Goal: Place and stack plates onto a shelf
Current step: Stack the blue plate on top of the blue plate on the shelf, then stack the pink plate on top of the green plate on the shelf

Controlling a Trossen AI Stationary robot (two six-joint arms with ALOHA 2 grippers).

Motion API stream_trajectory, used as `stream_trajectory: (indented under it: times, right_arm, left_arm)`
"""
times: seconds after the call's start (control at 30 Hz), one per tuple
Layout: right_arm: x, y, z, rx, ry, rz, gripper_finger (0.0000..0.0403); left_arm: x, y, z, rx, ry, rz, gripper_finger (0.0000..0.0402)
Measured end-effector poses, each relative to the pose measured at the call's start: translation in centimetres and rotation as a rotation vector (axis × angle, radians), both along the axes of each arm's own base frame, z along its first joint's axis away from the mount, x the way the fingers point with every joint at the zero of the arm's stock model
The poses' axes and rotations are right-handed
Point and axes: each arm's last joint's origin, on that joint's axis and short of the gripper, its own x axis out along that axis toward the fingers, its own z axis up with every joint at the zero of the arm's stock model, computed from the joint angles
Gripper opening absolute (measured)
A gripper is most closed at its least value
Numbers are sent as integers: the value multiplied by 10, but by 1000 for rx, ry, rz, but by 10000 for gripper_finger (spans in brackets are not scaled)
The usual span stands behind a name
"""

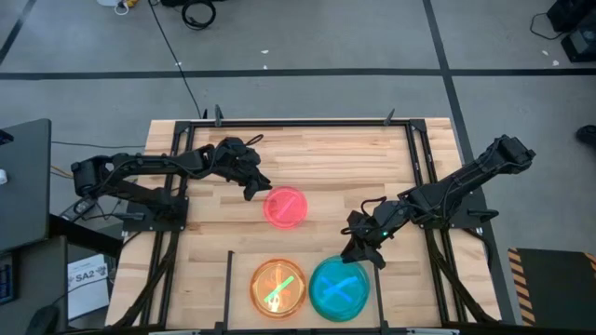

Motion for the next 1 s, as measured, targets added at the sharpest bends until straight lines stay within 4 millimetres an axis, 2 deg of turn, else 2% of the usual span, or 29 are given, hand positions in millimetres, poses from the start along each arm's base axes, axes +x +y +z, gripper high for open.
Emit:
stream_trajectory:
  times: [0.57,1.0]
  right_arm:
    - [2,-3,0,-74,-41,-58,165]
    - [2,-3,0,-210,-123,-3,169]
  left_arm:
    - [0,0,0,0,0,0,144]
    - [0,0,0,1,0,0,144]
